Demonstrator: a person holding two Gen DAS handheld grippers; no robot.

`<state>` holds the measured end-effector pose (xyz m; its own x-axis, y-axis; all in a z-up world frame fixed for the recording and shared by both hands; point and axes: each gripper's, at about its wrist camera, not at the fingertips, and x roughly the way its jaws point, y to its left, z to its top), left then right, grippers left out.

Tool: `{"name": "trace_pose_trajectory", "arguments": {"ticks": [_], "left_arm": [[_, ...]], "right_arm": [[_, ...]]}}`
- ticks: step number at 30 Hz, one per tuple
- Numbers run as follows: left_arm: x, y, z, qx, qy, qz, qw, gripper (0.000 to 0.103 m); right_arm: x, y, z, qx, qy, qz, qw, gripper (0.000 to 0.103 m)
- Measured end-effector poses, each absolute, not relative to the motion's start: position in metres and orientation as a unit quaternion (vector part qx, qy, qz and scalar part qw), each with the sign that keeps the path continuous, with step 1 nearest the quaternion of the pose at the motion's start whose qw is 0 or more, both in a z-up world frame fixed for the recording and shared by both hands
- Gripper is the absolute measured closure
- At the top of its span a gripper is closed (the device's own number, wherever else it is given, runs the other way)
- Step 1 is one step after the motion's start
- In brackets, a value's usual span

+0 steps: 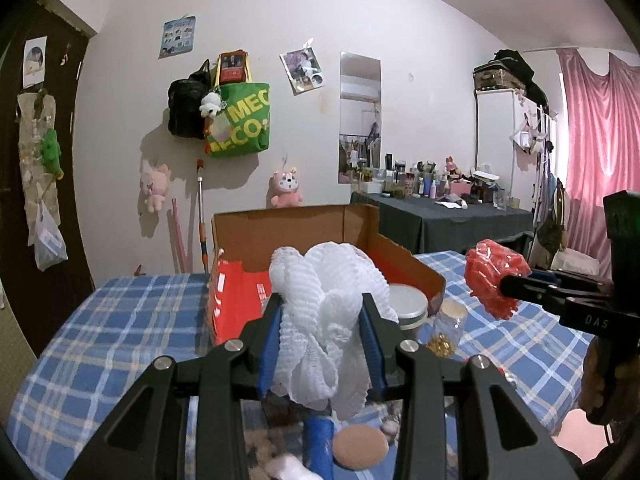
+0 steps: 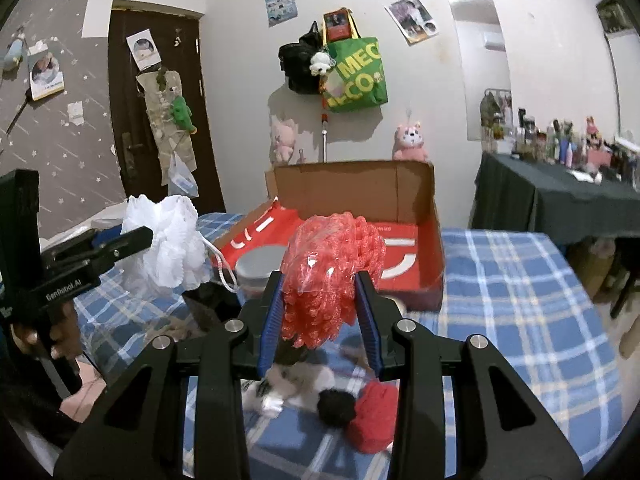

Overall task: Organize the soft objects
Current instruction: 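Carry both puffs over the red-lined box and lower them inside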

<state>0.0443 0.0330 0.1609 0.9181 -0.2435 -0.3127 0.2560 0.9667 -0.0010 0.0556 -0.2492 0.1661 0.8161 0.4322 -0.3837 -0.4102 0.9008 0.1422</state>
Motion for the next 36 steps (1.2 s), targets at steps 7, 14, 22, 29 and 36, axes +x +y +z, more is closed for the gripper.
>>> {"name": "trace_pose_trajectory", "arguments": {"ticks": [7, 14, 22, 29, 36], "left_arm": [[0.061, 0.036, 0.183, 0.028, 0.151, -0.144, 0.978, 0.064], [0.085, 0.033, 0.195, 0.048, 0.165, -0.156, 0.973, 0.064], [0.107, 0.027, 0.207, 0.072, 0.175, -0.169, 0.967, 0.064], [0.133, 0.021, 0.21, 0.093, 0.195, -0.175, 0.961, 0.064], [0.179, 0.012, 0.203, 0.107, 0.226, -0.189, 0.95, 0.064]], "right_arm": [[0.074, -0.249, 0.187, 0.016, 0.203, 0.24, 0.949, 0.069], [0.098, -0.246, 0.201, -0.003, 0.207, 0.25, 0.946, 0.069], [0.125, -0.239, 0.208, -0.036, 0.224, 0.263, 0.938, 0.069], [0.151, -0.229, 0.209, -0.074, 0.246, 0.273, 0.927, 0.069], [0.197, -0.218, 0.203, -0.096, 0.288, 0.281, 0.91, 0.069]]}}
